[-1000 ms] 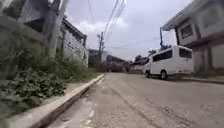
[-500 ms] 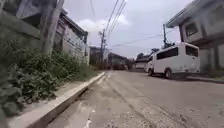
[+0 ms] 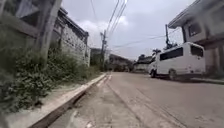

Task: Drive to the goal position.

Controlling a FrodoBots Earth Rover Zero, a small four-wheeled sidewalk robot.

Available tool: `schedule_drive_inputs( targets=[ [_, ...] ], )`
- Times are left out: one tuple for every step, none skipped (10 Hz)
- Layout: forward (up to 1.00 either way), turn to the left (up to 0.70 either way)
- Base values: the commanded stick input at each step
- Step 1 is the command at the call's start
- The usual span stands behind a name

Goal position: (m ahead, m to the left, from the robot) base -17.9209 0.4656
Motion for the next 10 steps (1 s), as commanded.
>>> schedule_drive_inputs(
  targets=[
    [0.7,-0.23],
    [0.7,-0.29],
    [0.7,-0.25],
    [0.7,0.0],
    [0.7,0.0],
    [0.7,0.0],
    [0.7,0.0],
    [0.7,0.0],
    [0.7,0.0],
    [0.7,0.0]
  ],
)
